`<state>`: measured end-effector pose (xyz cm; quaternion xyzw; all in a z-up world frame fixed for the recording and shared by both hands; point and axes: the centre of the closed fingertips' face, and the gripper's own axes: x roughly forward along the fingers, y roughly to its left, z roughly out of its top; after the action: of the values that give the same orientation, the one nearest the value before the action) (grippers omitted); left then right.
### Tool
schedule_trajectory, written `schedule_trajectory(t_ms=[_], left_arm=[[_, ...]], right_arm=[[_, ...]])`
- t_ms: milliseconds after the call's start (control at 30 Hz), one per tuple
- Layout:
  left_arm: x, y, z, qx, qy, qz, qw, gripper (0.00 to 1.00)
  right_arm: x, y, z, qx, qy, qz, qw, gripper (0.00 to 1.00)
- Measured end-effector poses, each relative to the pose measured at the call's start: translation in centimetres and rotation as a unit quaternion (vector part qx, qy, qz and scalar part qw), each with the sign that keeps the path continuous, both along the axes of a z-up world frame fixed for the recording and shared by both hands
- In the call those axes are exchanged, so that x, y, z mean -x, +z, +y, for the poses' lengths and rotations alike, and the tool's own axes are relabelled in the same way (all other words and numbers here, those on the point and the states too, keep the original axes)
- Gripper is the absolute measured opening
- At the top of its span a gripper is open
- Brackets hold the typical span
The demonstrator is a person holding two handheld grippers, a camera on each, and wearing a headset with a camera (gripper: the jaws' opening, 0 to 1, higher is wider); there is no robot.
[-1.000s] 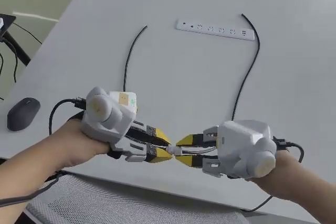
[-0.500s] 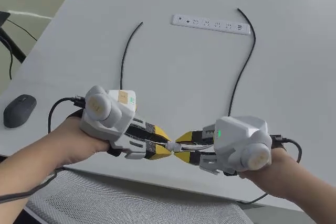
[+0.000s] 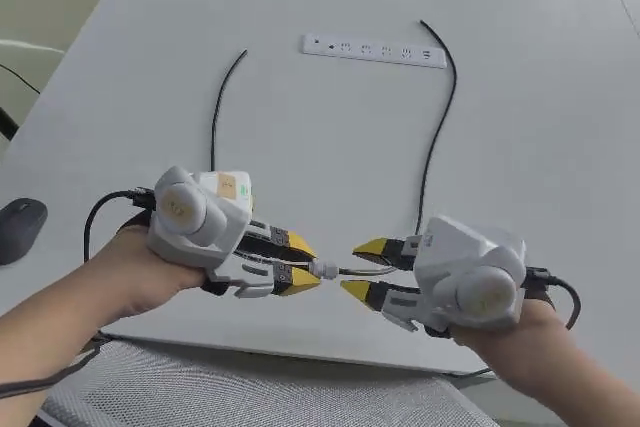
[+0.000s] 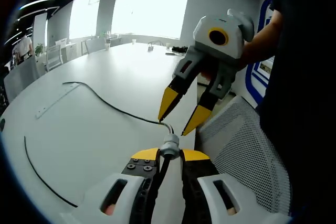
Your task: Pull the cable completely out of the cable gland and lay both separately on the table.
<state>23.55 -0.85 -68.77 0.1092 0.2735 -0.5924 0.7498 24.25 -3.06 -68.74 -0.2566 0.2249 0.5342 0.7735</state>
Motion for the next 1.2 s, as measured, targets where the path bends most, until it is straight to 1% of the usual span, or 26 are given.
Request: schedule_trajectory(t_ms=[33, 67, 167, 200, 267, 333, 400, 433, 533, 600, 667, 733, 767, 800, 900, 967, 1033, 1133, 1200], left_arm=[[0.0, 0.0, 0.1, 0.001, -0.001, -0.002, 1.0, 0.16], [-0.1, 0.1, 0.1, 0.001, -0.002, -0.006, 1.0, 0.16], [-0.4, 0.4, 0.4, 0.002, -0.004, -0.016, 0.9999, 0.16], [-0.6, 0.7, 0.4, 0.004, -0.004, -0.02, 0.9998, 0.16], [-0.9, 1.3, 0.5, 0.01, 0.0, -0.03, 0.9995, 0.16], [-1.0, 1.6, 0.6, 0.015, 0.002, -0.033, 0.9993, 0.16], [-1.0, 1.9, 0.7, 0.019, 0.004, -0.037, 0.9991, 0.16], [-0.9, 1.9, 0.8, 0.02, 0.003, -0.037, 0.9991, 0.16], [-0.8, 2.0, 0.9, 0.02, 0.002, -0.04, 0.999, 0.16], [-0.9, 1.9, 1.0, 0.02, 0.005, -0.04, 0.999, 0.16], [-0.8, 1.9, 1.0, 0.023, 0.006, -0.037, 0.9991, 0.16], [-0.7, 2.0, 0.9, 0.022, 0.004, -0.039, 0.999, 0.16], [-0.7, 1.9, 0.9, 0.02, 0.004, -0.037, 0.9991, 0.16], [-0.7, 1.8, 0.9, 0.019, 0.003, -0.036, 0.9992, 0.16], [-0.6, 1.7, 0.9, 0.017, 0.001, -0.033, 0.9993, 0.16], [-0.4, 1.6, 0.9, 0.016, -0.001, -0.033, 0.9993, 0.16], [-0.3, 1.5, 0.9, 0.017, -0.001, -0.031, 0.9994, 0.16], [-0.3, 1.3, 0.9, 0.016, -0.001, -0.029, 0.9995, 0.15], [-0.3, 1.2, 1.0, 0.016, 0.0, -0.028, 0.9995, 0.16]], right_arm=[[0.0, -0.2, -0.1, 0.018, 0.003, -0.018, 0.9997, 0.16], [0.1, -0.4, 0.0, 0.026, 0.006, -0.025, 0.9993, 0.16], [0.2, -0.5, 0.2, 0.031, -0.007, -0.031, 0.999, 0.15], [0.2, -0.3, 0.3, 0.029, -0.013, -0.032, 0.999, 0.13], [-0.1, -0.1, 0.4, 0.029, -0.027, -0.041, 0.9984, 0.11], [-0.4, 0.0, 0.5, 0.036, -0.034, -0.049, 0.9976, 0.11], [-0.8, 0.3, 0.8, 0.035, -0.042, -0.057, 0.9969, 0.1], [-1.0, 0.4, 1.0, 0.037, -0.045, -0.064, 0.9962, 0.1], [-0.9, 0.7, 1.5, 0.036, -0.045, -0.065, 0.9962, 0.08], [-0.9, 0.9, 1.9, 0.037, -0.044, -0.072, 0.9957, 0.07], [-0.7, 0.8, 2.2, 0.04, -0.043, -0.075, 0.9955, 0.05], [-0.5, 0.7, 2.3, 0.045, -0.042, -0.078, 0.9951, 0.03], [-0.5, 0.7, 2.2, 0.049, -0.045, -0.08, 0.9945, 0.03], [-0.5, 0.6, 2.2, 0.05, -0.048, -0.077, 0.9946, 0.03], [-0.4, 0.4, 2.1, 0.054, -0.049, -0.077, 0.9944, 0.02], [-0.3, 0.3, 2.1, 0.052, -0.053, -0.071, 0.9947, 0.02], [-0.3, 0.2, 2.1, 0.052, -0.052, -0.072, 0.9947, 0.02], [-0.3, -0.1, 2.1, 0.05, -0.058, -0.064, 0.9951, 0.01], [-0.4, -0.2, 2.0, 0.051, -0.06, -0.063, 0.9949, 0.01]])
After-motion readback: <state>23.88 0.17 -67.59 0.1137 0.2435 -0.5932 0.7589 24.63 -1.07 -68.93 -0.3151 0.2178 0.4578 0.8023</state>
